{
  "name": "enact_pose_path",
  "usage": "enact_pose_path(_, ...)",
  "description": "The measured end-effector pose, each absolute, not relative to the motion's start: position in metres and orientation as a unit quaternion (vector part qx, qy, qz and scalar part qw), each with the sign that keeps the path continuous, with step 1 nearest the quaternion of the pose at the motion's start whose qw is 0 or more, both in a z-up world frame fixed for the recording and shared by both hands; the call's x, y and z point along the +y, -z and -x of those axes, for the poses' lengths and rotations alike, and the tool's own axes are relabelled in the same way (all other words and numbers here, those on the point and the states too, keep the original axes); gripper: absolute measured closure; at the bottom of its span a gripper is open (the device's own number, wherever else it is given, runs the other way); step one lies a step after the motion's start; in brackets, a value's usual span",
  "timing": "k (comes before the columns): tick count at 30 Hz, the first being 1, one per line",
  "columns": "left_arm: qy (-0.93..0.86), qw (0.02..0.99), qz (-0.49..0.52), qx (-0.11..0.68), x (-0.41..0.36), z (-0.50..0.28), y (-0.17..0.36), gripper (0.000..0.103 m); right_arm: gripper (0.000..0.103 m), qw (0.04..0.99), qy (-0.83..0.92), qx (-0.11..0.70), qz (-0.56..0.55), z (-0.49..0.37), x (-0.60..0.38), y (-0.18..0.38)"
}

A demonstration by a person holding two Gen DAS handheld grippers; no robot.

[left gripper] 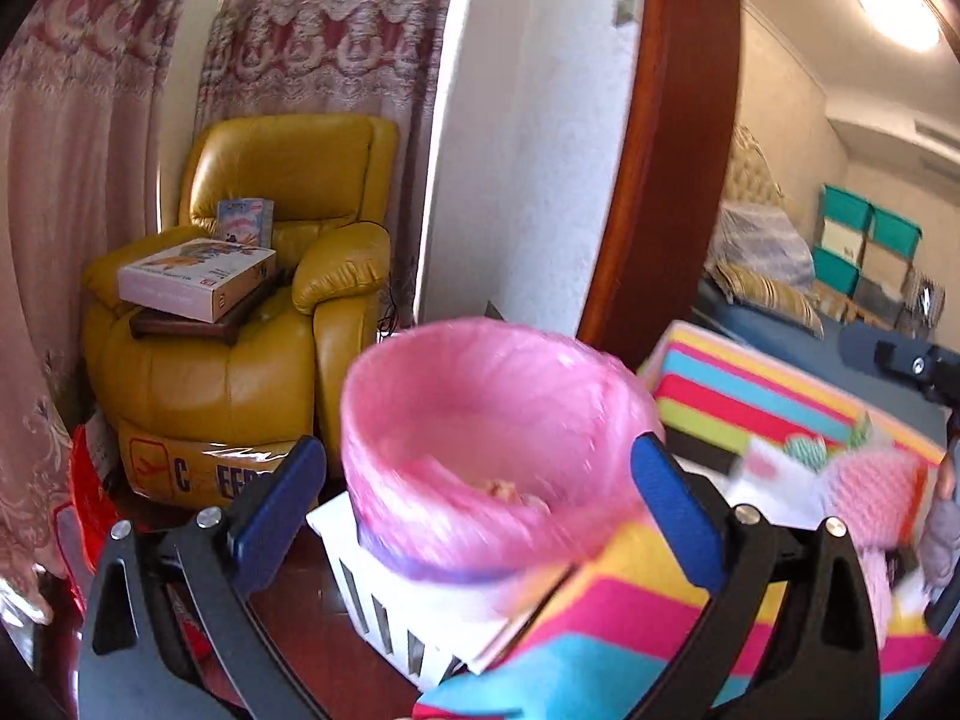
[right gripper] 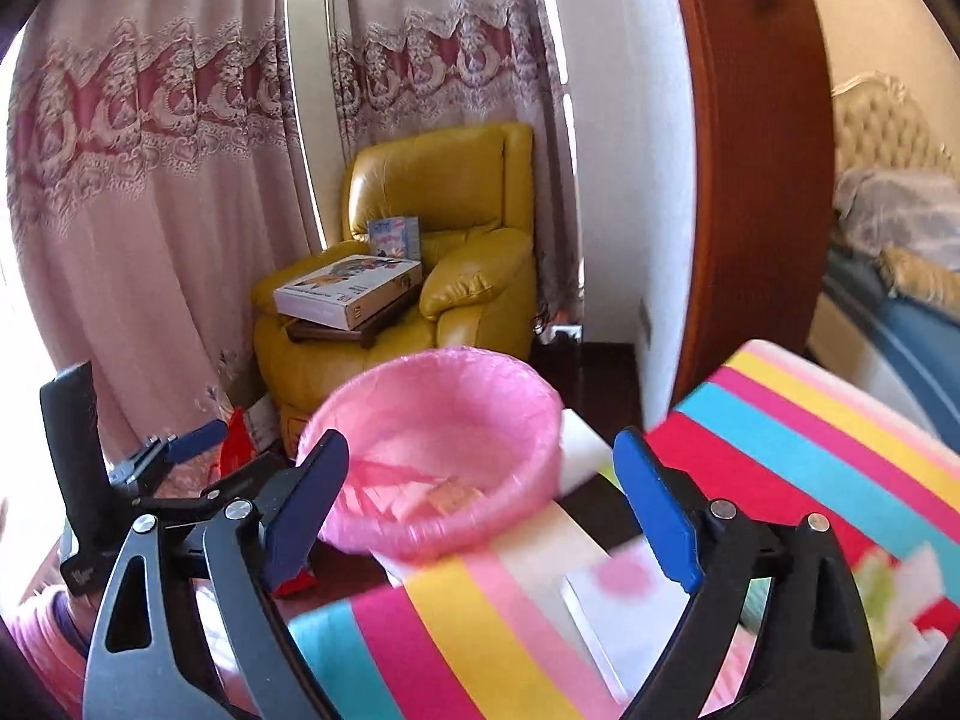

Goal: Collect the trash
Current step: 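Move both open grippers back over the table items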

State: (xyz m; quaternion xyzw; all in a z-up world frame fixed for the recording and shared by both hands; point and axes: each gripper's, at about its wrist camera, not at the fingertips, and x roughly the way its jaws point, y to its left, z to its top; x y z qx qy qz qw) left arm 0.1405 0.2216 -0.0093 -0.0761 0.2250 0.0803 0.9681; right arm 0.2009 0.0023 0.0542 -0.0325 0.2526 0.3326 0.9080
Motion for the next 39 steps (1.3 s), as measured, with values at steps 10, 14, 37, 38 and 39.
enact_pose_path(10,-0.021,0.966,0.044,0.253,0.15,-0.102,0.025,0.005,0.019,0.938,-0.246,0.245,0.014,-0.135,-0.111,-0.031)
enact_pose_path(14,0.001,0.964,0.035,0.262,0.125,-0.092,0.034,0.005,0.018,0.947,-0.212,0.24,0.003,-0.111,-0.153,-0.022)
enact_pose_path(37,0.111,0.946,-0.006,0.304,0.032,-0.077,0.068,0.005,0.019,0.945,-0.091,0.314,-0.013,-0.075,-0.214,0.045)
enact_pose_path(38,0.111,0.946,-0.004,0.304,0.033,-0.077,0.069,0.005,0.019,0.944,-0.088,0.317,-0.005,-0.077,-0.211,0.046)
enact_pose_path(39,0.109,0.946,-0.002,0.306,0.035,-0.079,0.069,0.005,0.019,0.944,-0.086,0.319,-0.001,-0.078,-0.207,0.046)
